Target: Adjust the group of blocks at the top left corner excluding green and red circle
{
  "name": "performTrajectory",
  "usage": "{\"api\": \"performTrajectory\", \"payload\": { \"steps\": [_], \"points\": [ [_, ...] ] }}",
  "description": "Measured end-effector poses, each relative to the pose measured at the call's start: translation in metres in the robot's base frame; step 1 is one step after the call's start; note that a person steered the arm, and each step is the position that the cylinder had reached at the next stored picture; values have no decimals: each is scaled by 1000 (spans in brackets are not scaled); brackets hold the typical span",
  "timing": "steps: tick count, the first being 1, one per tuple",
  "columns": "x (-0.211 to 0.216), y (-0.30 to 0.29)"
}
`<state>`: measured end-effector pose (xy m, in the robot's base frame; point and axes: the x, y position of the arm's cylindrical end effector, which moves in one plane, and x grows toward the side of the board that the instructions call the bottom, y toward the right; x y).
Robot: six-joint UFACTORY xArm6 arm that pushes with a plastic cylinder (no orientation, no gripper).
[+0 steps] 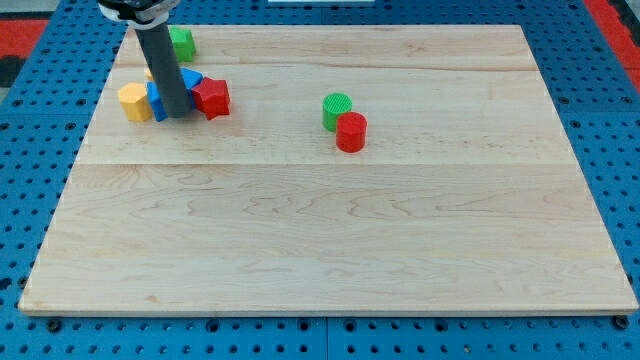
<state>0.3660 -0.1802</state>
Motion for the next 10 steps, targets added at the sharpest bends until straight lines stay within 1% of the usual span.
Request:
{"api": "performTrajectory", "payload": {
  "steps": [1,2,3,4,5,6,7,8,9,10],
  "points": [
    [37,-9],
    [15,-62],
    [-4,-62],
    [-14,-30],
    [-31,-12],
    [-27,-9],
    [27,-1],
    [31,85],
    [-7,75],
    [-22,63]
  ]
}}
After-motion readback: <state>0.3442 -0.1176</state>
